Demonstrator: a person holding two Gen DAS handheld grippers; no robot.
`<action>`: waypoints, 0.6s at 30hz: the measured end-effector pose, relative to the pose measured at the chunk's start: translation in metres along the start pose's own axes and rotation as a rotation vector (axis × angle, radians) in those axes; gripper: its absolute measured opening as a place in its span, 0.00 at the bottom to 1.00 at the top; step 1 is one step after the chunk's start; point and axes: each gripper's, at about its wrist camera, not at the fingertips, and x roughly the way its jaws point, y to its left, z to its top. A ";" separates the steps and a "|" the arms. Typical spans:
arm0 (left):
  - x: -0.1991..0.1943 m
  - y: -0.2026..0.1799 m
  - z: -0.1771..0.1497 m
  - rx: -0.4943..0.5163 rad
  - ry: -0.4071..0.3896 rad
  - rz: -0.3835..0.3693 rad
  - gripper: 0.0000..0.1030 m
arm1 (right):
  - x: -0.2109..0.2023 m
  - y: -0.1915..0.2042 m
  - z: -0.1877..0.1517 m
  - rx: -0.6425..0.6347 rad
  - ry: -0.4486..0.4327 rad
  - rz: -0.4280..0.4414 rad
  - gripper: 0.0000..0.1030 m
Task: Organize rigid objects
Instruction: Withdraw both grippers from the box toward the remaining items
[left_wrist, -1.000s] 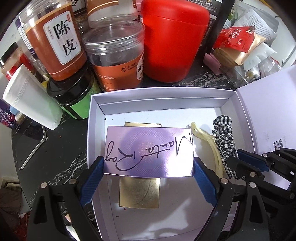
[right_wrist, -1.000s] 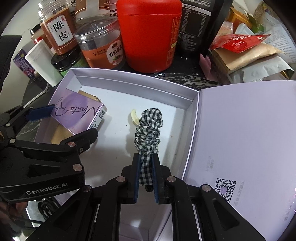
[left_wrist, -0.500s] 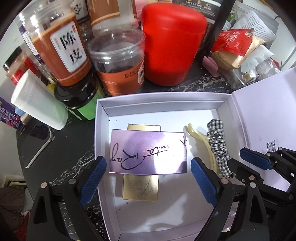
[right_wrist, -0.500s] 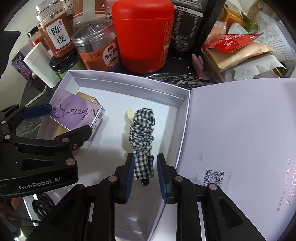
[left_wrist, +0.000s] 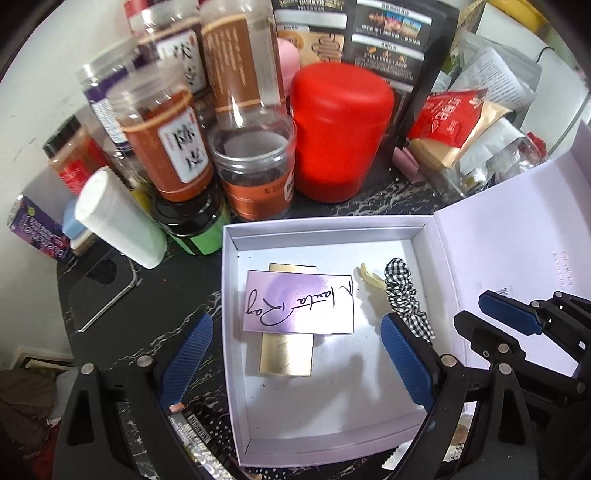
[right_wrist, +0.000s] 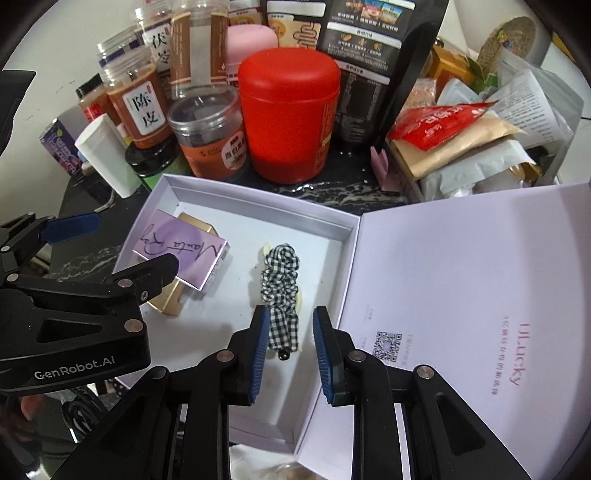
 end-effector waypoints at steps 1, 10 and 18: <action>-0.004 0.000 0.000 -0.003 -0.004 0.001 0.91 | -0.004 0.000 0.000 0.000 -0.005 0.000 0.24; -0.041 0.008 -0.015 -0.038 -0.040 0.005 0.91 | -0.039 0.014 -0.005 -0.019 -0.056 -0.001 0.24; -0.072 0.017 -0.041 -0.071 -0.062 0.014 0.91 | -0.062 0.031 -0.019 -0.039 -0.083 0.010 0.24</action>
